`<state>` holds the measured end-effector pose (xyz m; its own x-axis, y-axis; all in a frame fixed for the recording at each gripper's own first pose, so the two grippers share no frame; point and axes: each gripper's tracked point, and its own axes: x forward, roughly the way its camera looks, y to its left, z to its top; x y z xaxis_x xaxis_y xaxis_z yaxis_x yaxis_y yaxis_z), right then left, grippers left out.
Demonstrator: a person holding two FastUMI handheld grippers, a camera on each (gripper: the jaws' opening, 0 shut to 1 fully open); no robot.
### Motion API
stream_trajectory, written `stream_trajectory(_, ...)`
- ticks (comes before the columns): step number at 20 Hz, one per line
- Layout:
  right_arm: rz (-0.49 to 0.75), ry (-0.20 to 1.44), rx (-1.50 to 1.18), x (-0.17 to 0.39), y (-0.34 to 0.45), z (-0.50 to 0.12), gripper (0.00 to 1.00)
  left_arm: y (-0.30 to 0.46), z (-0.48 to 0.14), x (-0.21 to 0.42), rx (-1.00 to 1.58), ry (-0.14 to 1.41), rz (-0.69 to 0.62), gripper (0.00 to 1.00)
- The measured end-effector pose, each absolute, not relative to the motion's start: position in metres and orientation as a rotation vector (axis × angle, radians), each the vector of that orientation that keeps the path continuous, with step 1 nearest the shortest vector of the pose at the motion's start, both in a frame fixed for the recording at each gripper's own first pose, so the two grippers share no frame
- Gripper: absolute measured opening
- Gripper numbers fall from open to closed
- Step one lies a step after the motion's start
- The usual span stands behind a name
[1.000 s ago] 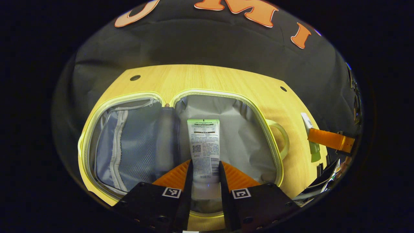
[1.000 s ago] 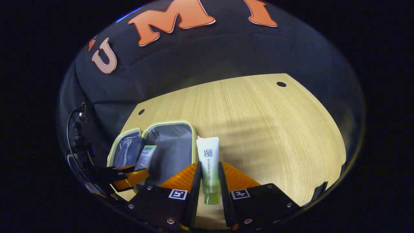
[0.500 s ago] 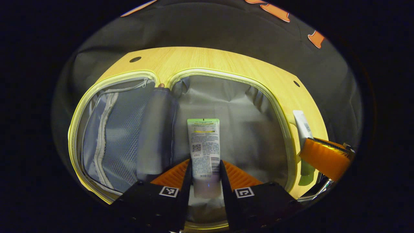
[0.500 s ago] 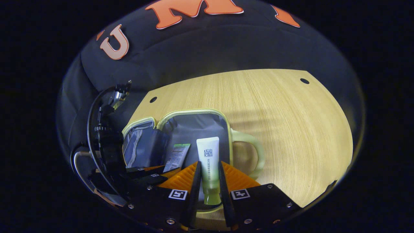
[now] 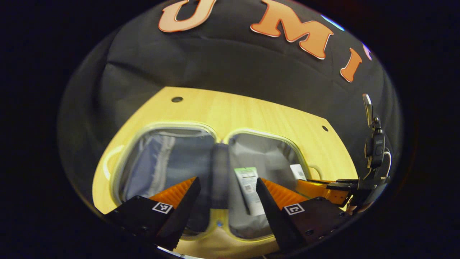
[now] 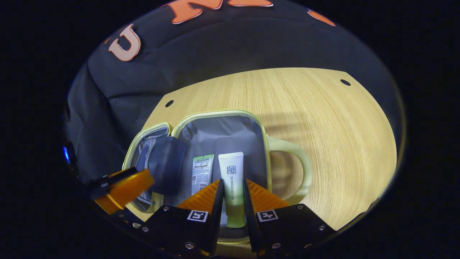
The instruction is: First open the suitcase, pack the skin care products into it, and then close the suitcase.
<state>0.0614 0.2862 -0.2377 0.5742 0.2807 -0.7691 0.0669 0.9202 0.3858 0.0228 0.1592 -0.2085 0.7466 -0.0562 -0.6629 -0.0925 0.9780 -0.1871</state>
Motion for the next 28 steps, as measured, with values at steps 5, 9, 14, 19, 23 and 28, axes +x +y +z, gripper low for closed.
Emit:
stream_trajectory(5,0.147,0.909,0.424,0.067,0.286,-0.227,0.45,0.231,-0.213,0.017,-0.238,0.691,0.16,0.96)
stream_trajectory(9,0.143,0.81,0.398,0.073,0.273,-0.21,0.54,0.294,-0.209,0.005,-0.31,0.675,0.27,0.96)
stream_trajectory(14,0.057,0.636,0.284,0.078,0.216,-0.179,0.69,0.36,-0.209,-0.011,-0.34,0.66,0.382,0.96)
stream_trajectory(19,-0.066,0.506,0.207,0.074,0.15,-0.143,0.8,0.404,-0.225,-0.011,-0.444,0.663,0.45,0.96)
stream_trajectory(23,-0.187,0.453,0.105,0.058,0.09,-0.123,0.82,0.423,-0.259,-0.004,-0.539,0.713,0.45,0.96)
stream_trajectory(28,-0.291,0.381,0.073,0.05,0.047,-0.096,0.83,0.435,-0.304,-0.003,-0.64,0.81,0.441,0.95)
